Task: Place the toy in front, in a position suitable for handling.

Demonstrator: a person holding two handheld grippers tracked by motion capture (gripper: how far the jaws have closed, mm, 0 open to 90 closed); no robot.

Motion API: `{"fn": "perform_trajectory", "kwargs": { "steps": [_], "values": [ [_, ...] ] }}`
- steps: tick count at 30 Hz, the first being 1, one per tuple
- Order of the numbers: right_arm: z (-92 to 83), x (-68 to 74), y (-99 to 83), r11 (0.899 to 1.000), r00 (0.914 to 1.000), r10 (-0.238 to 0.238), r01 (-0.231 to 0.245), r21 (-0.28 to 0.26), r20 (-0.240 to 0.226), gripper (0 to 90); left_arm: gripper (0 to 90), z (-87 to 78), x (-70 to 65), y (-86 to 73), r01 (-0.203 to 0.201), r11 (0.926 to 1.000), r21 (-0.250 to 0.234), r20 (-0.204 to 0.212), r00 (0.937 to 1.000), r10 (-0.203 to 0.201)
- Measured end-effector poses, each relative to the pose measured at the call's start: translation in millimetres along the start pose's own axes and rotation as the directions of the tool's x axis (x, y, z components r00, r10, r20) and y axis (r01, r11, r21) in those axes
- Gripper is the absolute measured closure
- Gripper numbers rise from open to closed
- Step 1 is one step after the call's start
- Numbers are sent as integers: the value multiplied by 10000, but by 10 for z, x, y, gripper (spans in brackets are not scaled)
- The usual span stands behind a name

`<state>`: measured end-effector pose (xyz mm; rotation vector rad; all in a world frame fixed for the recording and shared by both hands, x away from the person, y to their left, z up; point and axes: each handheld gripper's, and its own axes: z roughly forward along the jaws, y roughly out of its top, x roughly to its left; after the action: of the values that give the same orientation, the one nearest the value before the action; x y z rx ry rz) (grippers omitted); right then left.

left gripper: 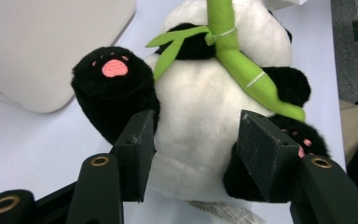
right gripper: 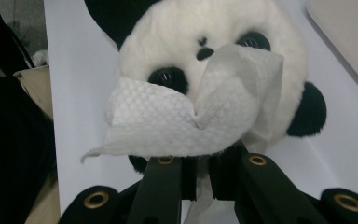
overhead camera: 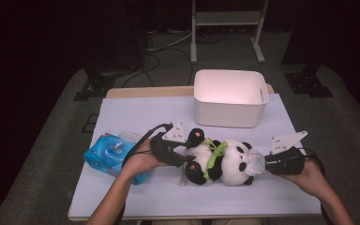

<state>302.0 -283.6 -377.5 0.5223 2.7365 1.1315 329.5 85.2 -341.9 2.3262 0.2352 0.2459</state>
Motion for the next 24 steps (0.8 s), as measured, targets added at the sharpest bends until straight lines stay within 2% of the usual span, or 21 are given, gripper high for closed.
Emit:
{"fn": "perform_trajectory", "kwargs": {
  "steps": [2, 5, 8, 13, 16, 19, 24],
  "values": [
    [19, 22, 87, 9996, 9996, -289, 289, 3, -43, 822, 456, -16, -11, -28, 114, 9999, -89, 52, 9999, -114],
    [45, 56, 226, 9978, 9978, -661, 661, 91, 83, 821, 456, -46, -14, -59, 2, 10000, 9, 48, 10000, -2],
    [103, 79, 354, 9955, 9956, -938, 938, 93, 26, 821, 457, -48, -20, -96, 178, 9997, -152, 157, 9997, -175],
    [220, 113, 559, 9913, 9909, -1313, 1313, -4, -282, 822, 462, 0, -21, -106, 316, 9990, -323, 327, 9990, -306],
    [320, 163, 665, 9876, 9864, -1565, 1568, 13, -498, 821, 462, 47, -43, -79, 238, 9993, -292, 441, 9988, -225],
    [408, 210, 719, 9835, 9821, -1777, 1794, 240, -623, 821, 459, 43, -55, -68, 151, 9996, -223, 407, 9991, -142],
    [371, 181, 698, 9846, 9831, -1717, 1735, 235, -636, 820, 460, 2, -51, -120, 207, 9995, -232, 332, 9993, -199]
  ]
}}
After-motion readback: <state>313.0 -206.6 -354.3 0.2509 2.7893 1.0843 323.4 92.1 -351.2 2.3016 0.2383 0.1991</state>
